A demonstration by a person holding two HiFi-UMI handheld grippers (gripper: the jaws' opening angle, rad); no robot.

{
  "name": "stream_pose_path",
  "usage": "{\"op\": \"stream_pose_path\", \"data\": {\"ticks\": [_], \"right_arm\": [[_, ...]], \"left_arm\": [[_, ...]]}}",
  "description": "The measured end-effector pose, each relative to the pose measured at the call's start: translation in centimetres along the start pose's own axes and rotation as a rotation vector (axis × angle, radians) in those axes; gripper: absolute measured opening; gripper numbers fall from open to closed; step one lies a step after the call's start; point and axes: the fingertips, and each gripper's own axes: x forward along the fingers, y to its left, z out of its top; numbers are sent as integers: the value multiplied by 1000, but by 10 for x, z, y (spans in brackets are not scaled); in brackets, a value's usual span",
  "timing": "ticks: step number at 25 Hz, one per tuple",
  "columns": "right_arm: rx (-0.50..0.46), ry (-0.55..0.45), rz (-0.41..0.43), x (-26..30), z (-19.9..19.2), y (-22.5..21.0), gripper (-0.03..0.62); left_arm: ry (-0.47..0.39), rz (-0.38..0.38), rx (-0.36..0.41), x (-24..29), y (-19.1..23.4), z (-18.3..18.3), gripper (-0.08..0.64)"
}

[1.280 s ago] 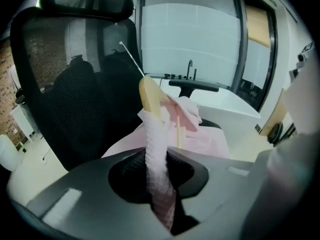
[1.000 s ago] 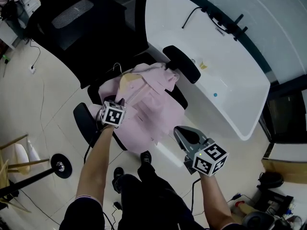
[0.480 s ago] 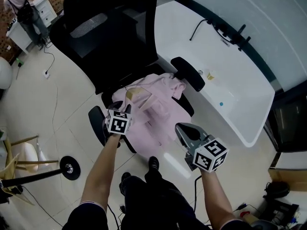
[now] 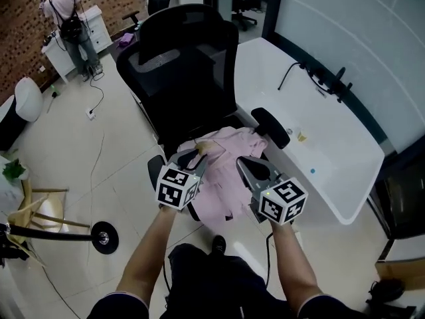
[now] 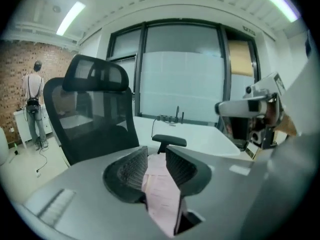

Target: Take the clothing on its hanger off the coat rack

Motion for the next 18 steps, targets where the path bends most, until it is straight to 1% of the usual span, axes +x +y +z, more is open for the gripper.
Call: {"op": "stream_pose_path", "data": {"ticks": [4, 9, 12, 18], "right_arm": [[-54, -39, 26, 1, 26, 14, 2], [-101, -92, 40, -2, 55, 23, 2], [-118, -118, 52, -2, 68, 31, 2], [-162, -134, 60, -3, 86, 37, 1]], "left_arm": [[-137, -6, -20, -42, -19, 45, 97], [-251, -23, -44, -80, -38, 79, 64], [-297, -41, -33, -97, -46, 93, 52], [-340, -62, -2, -108, -55, 110, 31]]}}
